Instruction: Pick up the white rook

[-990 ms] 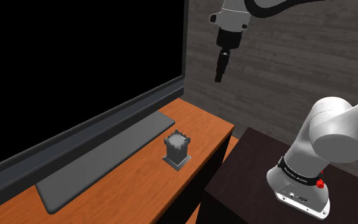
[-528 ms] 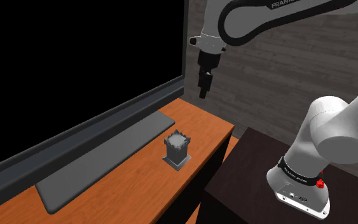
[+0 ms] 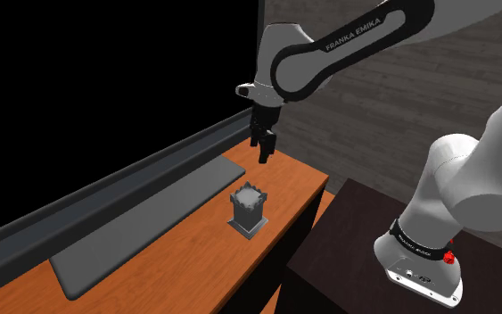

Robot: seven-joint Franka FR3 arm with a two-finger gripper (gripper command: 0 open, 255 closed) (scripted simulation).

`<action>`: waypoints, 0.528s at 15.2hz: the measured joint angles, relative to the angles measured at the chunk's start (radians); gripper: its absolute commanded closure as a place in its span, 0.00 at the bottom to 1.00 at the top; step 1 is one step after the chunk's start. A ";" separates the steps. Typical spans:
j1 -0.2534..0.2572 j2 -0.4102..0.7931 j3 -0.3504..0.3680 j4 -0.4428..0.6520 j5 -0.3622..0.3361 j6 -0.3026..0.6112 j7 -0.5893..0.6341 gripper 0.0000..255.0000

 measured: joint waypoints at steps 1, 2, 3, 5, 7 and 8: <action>0.011 0.041 -0.003 0.019 0.016 0.019 -0.041 0.00; 0.020 0.069 -0.004 0.027 0.032 0.037 -0.083 0.00; 0.034 0.108 0.001 0.045 0.050 0.056 -0.117 0.00; 0.054 0.162 0.009 0.060 0.083 0.088 -0.193 0.00; 0.075 0.222 0.025 0.075 0.119 0.127 -0.263 0.00; 0.082 0.249 0.032 0.089 0.135 0.136 -0.300 0.00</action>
